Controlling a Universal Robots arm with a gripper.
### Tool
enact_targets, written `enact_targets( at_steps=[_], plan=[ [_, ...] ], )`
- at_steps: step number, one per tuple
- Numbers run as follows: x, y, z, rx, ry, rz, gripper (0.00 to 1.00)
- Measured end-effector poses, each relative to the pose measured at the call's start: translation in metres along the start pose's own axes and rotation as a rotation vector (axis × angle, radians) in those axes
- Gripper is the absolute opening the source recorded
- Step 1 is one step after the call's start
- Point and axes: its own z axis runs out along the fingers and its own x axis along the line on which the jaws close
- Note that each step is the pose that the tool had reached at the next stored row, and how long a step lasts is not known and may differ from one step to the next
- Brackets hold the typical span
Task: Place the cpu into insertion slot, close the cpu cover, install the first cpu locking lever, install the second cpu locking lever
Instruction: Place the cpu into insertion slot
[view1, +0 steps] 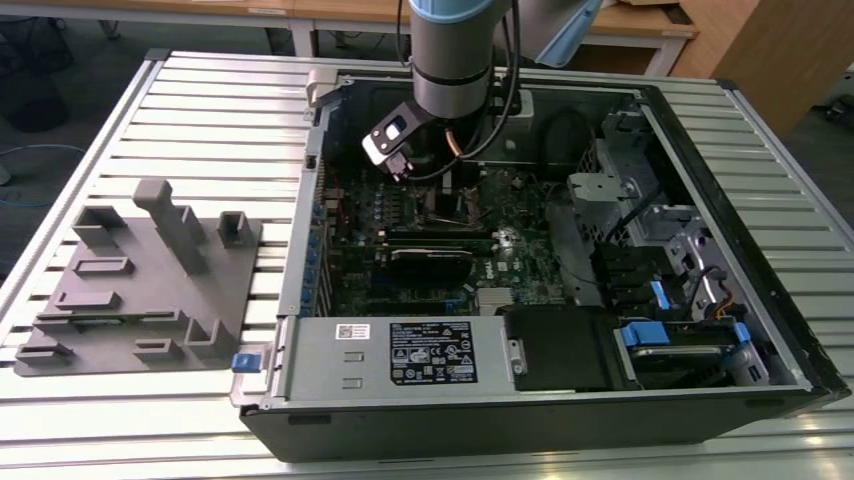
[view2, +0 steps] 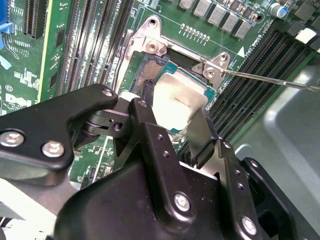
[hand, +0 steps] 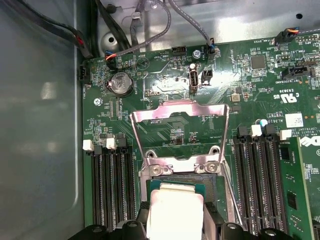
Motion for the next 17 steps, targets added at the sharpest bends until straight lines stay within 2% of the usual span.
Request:
enact_targets(
  at_steps=[5,7,8,9,10,17],
  plan=[
    [-0.0006,-0.0017,0.0036,-0.0001,0.0011,0.006,0.53],
    [-0.0008,-0.0023,0.0045,0.0003,0.0048,0.007,0.53],
    [-0.0008,-0.0025,0.0049,0.0005,0.0076,0.008,0.53],
    [-0.0008,-0.003,0.0059,0.0017,0.0253,0.011,0.53],
    [-0.0006,-0.003,0.0061,0.0014,0.0272,0.011,0.53],
    [-0.004,-0.0027,0.0056,0.0019,0.0267,0.011,0.53]
  ],
)
